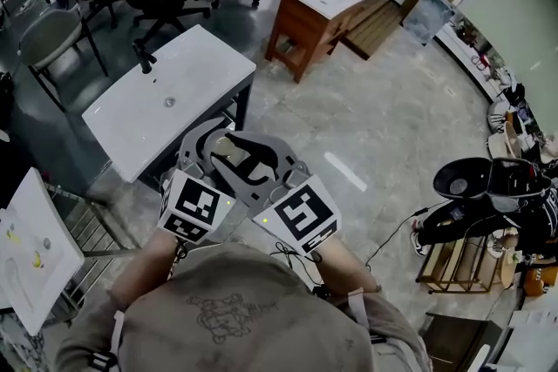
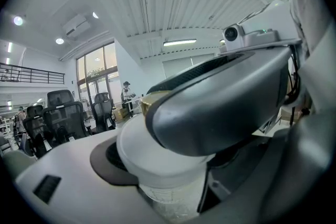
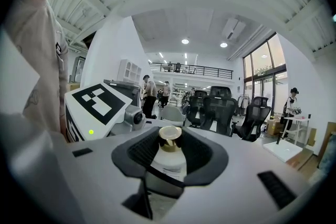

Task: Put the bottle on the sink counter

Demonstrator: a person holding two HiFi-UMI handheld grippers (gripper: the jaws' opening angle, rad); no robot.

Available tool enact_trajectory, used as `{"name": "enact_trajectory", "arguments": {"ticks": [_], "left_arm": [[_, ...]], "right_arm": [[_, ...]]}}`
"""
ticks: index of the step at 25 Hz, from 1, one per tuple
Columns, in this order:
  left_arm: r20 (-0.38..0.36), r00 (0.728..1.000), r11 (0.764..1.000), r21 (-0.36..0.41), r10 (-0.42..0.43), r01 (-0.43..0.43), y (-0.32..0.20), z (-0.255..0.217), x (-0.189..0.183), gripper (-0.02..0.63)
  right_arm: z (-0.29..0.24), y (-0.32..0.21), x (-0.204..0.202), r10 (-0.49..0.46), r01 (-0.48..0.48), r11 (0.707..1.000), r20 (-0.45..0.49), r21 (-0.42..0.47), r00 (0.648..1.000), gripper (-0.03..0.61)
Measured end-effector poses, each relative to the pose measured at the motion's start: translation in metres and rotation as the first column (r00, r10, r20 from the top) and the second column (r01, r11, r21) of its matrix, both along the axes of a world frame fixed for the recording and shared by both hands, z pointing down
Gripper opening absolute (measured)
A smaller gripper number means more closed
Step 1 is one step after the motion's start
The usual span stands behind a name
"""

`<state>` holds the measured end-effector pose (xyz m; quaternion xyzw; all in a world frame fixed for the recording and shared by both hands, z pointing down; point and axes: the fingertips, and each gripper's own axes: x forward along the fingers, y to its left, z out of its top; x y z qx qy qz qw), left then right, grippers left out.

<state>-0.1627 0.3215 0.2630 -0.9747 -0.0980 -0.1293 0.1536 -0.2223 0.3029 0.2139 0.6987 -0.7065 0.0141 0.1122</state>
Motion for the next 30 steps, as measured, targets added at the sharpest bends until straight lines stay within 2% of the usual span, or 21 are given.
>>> {"name": "enact_trajectory", "arguments": {"ticks": [11,23,30], "left_arm": [[-0.01,1.0,1.0,0.012,0.021,-0.021,0.024,0.009,0.031,0.33],[0.021,1.0,1.0,-0.003,0.007,-0.007,-0.004,0.035,0.074,0.33],[0.04,0.999,1.0,-0.019,-0.003,0.004,-0.039,0.049,0.108,0.33]], "right_arm": [[0.009,0.021,0.03,0.018,-0.018,0.999,0.006,0.032,1.0,0.137],[0.034,-0.005,0.075,0.021,-0.021,1.0,0.022,-0.003,1.0,0.138],[0.048,-0.04,0.11,0.008,-0.007,1.0,0.042,-0.023,0.999,0.137]]}}
